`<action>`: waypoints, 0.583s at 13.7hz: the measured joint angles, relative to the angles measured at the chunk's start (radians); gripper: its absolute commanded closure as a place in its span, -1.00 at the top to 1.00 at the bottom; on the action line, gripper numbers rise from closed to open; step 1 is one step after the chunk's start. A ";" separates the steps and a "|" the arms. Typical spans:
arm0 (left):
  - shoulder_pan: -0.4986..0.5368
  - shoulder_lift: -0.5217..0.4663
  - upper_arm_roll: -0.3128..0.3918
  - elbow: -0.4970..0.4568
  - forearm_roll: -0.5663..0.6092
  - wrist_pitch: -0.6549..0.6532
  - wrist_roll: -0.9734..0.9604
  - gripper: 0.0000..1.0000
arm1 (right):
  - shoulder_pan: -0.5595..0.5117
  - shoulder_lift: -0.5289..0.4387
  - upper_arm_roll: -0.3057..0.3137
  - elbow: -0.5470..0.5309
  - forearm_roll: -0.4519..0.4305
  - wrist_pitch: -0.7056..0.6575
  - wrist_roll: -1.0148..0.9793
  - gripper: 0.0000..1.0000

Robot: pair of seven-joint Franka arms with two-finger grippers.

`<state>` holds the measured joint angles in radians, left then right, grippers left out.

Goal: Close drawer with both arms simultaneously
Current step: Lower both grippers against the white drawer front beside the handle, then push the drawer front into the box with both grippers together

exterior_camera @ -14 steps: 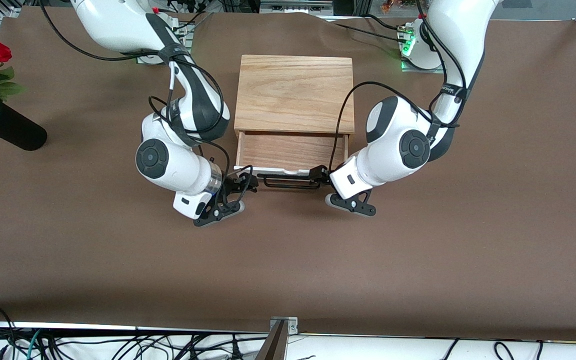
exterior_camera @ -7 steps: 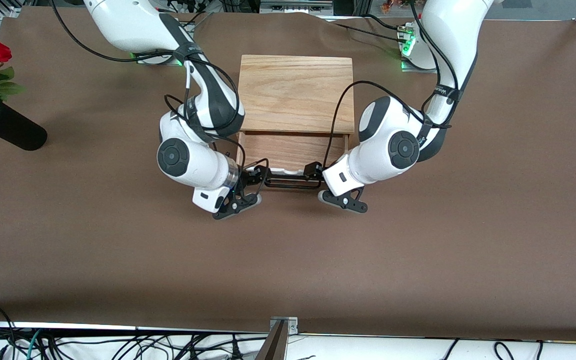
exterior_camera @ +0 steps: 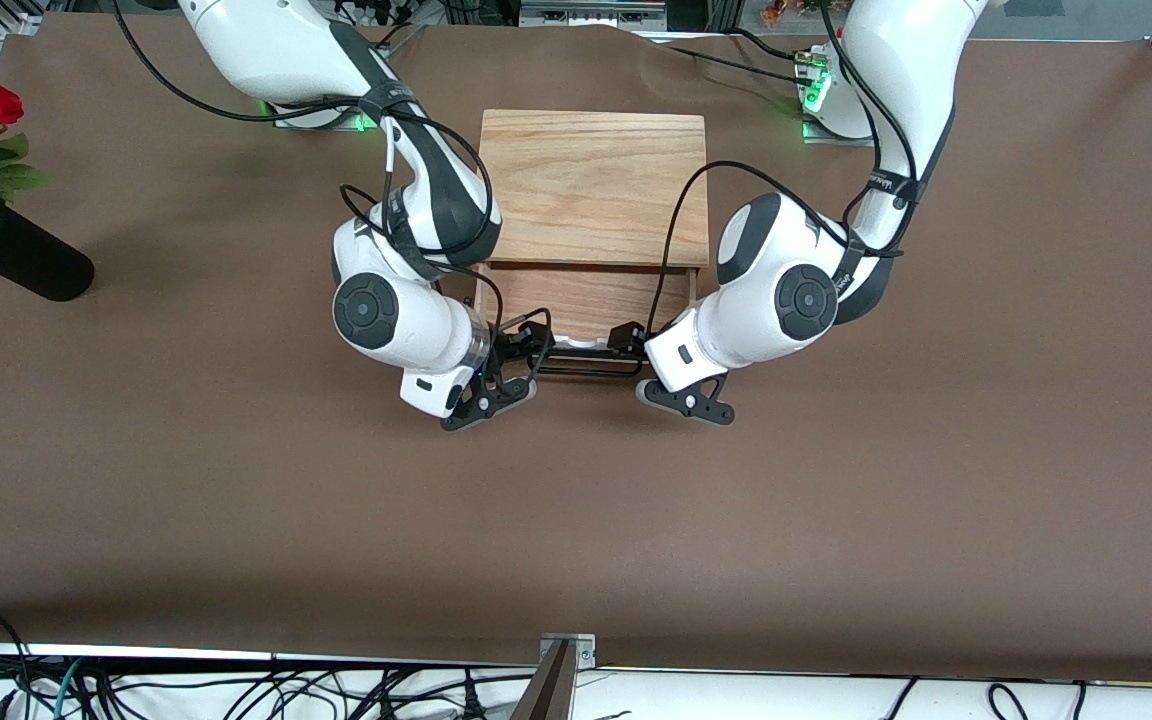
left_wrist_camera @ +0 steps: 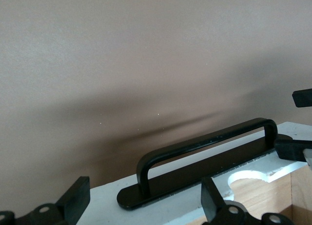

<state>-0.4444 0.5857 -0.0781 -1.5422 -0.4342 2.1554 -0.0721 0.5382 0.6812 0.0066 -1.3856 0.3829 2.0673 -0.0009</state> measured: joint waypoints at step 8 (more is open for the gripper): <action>0.000 0.000 0.000 0.016 0.000 -0.122 -0.003 1.00 | 0.009 0.008 0.003 0.002 0.011 -0.092 0.005 1.00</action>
<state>-0.4440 0.5854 -0.0778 -1.5267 -0.4345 2.0331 -0.0753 0.5471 0.6893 0.0099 -1.3839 0.3940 1.9755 0.0040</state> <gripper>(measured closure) 0.000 0.000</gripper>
